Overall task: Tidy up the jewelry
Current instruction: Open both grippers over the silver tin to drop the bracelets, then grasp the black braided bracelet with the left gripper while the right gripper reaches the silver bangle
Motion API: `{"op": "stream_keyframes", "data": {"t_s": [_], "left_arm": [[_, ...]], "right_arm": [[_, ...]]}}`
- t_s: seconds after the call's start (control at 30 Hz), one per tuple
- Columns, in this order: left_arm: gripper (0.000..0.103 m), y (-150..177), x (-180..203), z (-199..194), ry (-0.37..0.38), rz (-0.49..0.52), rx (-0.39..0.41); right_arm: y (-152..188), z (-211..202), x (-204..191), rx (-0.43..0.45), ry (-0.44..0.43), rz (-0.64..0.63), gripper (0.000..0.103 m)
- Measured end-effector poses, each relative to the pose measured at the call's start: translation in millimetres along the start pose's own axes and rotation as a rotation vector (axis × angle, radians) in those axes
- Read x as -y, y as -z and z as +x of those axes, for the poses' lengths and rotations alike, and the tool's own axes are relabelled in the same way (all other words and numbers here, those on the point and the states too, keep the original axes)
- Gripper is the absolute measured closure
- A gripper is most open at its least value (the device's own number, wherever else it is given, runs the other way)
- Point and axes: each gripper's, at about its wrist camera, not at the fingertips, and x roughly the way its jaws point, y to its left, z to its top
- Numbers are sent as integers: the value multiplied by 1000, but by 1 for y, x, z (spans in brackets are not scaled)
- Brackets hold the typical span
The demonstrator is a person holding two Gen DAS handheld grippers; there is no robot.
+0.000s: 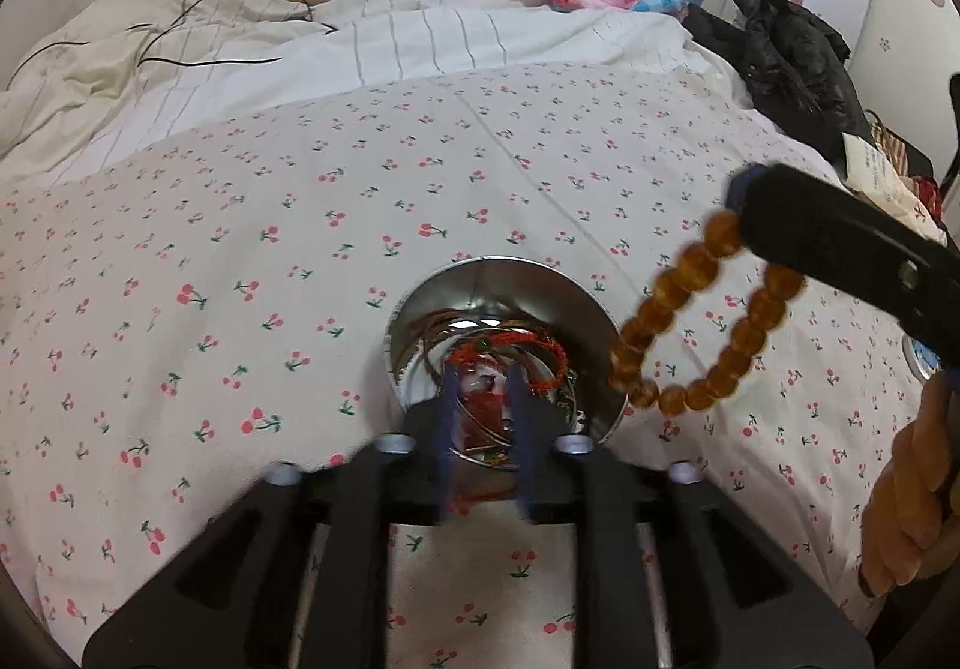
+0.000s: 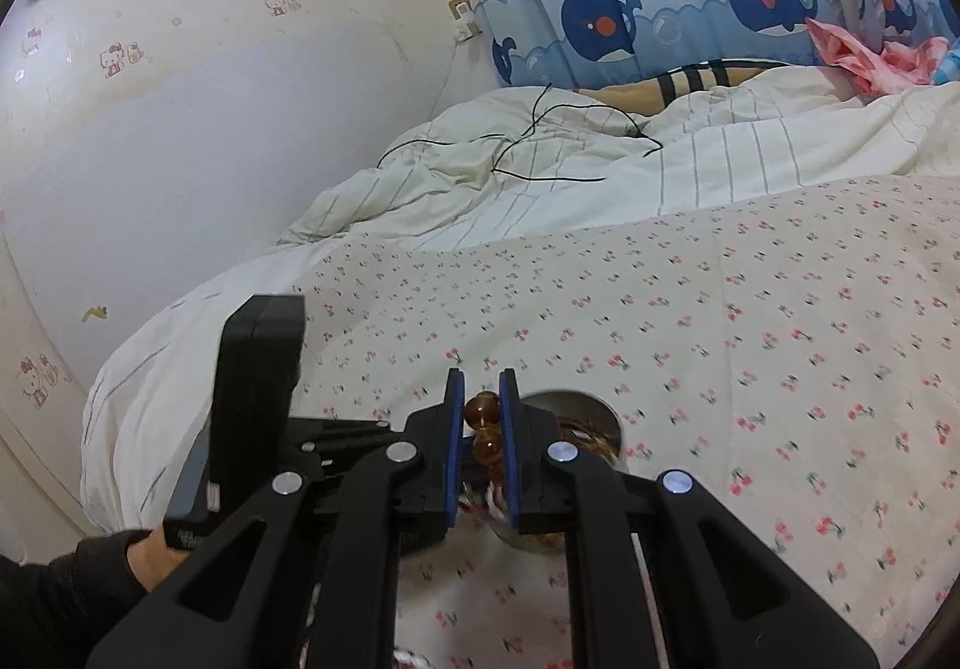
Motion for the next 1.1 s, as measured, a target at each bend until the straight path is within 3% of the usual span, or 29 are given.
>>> {"op": "stream_keyframes", "data": {"t_s": [0.1, 0.3, 0.33, 0.37, 0.4, 0.43, 0.57, 0.63, 0.73, 0.93, 1.1], "left_arm": [[58, -3, -5, -13, -21, -11, 33], [55, -5, -26, -41, -71, -47, 80], [55, -5, -29, -44, -80, -53, 84], [55, -4, -32, -46, -84, -58, 84], [54, -3, -36, -47, -87, -66, 82], [54, -1, -39, -48, -89, -75, 77], [53, 8, -44, -48, -100, -75, 49], [53, 15, -41, -48, -100, -61, 35], [50, 32, -36, -52, -103, -27, 8], [47, 69, -28, -60, -92, -15, -40], [44, 87, -21, -64, -86, 8, -61]], "right_arm": [[-5, 11, -4, -7, -9, 5, 91], [-4, 38, 9, -70, -61, 131, 90], [-1, 48, 14, -109, -17, 149, 90], [2, 56, 20, -140, 27, 153, 84], [5, 60, 22, -152, 67, 152, 70], [8, 61, 26, -151, 117, 145, 66], [11, 47, 34, -130, 151, 146, 65], [12, 32, 30, -124, 161, 123, 64], [24, 11, 17, -158, 166, 57, 55], [87, -10, -20, -333, 146, -134, 55], [120, -11, -41, -404, 155, -228, 55]]}}
